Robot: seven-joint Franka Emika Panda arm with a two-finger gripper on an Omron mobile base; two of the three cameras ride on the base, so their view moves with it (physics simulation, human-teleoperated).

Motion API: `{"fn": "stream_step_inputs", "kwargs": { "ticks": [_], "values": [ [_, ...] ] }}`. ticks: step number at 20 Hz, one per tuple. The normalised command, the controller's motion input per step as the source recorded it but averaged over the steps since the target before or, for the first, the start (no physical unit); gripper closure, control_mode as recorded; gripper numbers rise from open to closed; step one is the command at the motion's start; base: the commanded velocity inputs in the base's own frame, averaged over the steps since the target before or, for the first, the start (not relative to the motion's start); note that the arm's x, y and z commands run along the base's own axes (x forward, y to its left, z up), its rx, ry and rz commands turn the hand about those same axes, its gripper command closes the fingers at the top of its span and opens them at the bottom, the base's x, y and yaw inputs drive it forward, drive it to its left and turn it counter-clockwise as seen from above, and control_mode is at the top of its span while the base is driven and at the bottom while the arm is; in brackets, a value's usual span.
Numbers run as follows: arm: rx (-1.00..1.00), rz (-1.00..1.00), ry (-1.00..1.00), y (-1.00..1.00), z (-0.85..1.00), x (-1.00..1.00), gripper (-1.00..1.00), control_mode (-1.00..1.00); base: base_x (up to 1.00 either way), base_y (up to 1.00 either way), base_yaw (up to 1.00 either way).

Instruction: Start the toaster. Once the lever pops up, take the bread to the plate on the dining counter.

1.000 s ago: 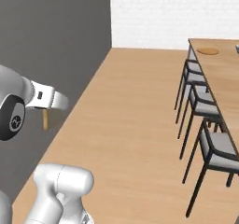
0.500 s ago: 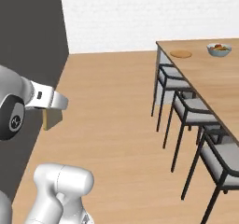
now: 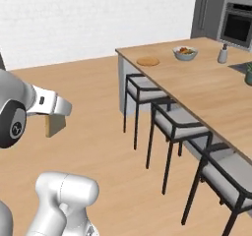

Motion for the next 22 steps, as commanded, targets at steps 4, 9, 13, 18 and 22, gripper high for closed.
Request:
{"fn": "stream_step_inputs", "kwargs": {
  "ticks": [4, 9, 13, 18, 22],
  "values": [
    [0.00, 0.00, 0.00, 0.00, 0.00, 0.00, 1.00, 1.00, 1.00, 0.78, -0.30],
    [0.00, 0.00, 0.00, 0.00, 0.00, 0.00, 1.00, 1.00, 1.00, 0.60, -0.11],
    [0.00, 0.00, 0.00, 0.00, 0.00, 0.00, 1.00, 1.00, 1.00, 0.33, -0.04],
    [0.00, 0.00, 0.00, 0.00, 0.00, 0.00, 1.00, 1.00, 1.00, 0.00, -0.06],
    [0.00, 0.00, 0.00, 0.00, 0.00, 0.00, 1.00, 1.00, 1.00, 0.15, -0.38]
  ]
}}
